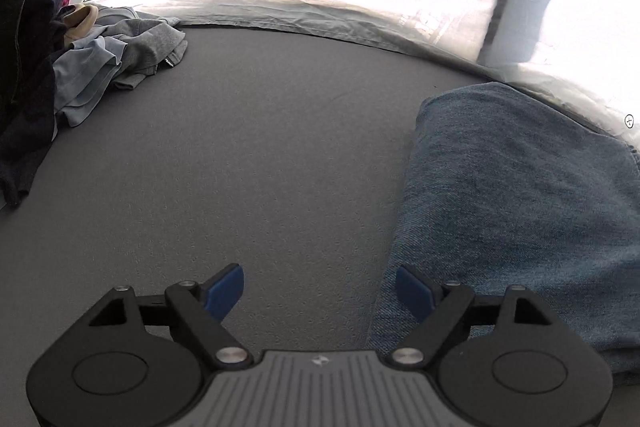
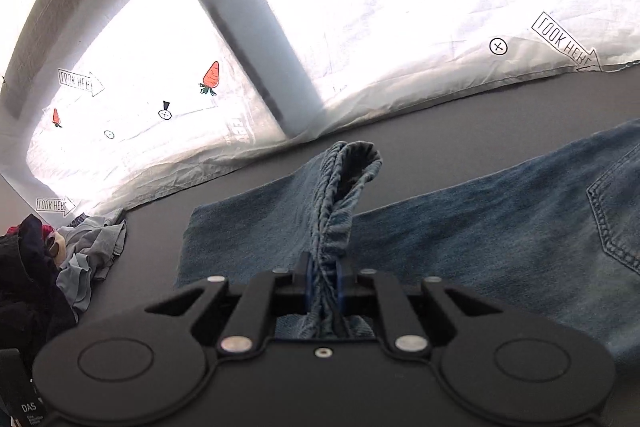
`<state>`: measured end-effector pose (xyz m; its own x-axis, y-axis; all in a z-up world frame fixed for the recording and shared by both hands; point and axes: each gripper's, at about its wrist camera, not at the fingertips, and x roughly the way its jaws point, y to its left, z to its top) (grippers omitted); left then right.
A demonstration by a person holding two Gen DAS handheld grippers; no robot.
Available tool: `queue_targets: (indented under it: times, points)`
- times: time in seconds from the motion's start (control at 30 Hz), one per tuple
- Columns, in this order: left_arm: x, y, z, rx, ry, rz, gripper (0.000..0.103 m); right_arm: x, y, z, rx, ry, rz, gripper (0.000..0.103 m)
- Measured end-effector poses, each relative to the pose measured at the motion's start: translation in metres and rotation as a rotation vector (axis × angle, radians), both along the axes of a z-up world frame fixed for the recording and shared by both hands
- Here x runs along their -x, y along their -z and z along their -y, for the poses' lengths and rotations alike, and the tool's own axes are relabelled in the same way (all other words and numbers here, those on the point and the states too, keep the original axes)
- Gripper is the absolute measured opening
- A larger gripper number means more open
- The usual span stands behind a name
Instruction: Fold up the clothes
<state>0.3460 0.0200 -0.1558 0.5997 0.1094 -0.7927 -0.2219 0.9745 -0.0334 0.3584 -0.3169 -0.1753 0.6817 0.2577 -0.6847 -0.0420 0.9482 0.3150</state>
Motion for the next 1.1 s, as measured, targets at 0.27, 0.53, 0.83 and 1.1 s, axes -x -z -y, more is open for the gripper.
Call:
queue_targets:
  times: [0.27, 0.53, 0.83, 1.1]
  points:
    - [-0.041, -0.020, 0.013, 0.008, 0.065, 0.070, 0.084, -0.004, 0.058, 0.004, 0.150, -0.009, -0.078, 0.017]
    - [-0.103, 0.030, 0.071, -0.230, 0.131, -0.010, 0.086, -0.009, 0.063, 0.002, 0.140, -0.009, -0.065, 0.018]
    - [-0.092, 0.030, 0.086, -0.379, 0.118, -0.033, 0.099, 0.004, 0.060, 0.003, 0.224, -0.044, -0.066, 0.029]
    - [-0.036, 0.012, 0.132, -0.361, 0.197, -0.005, 0.099, 0.040, 0.022, 0.026, 0.351, 0.047, 0.012, 0.051]
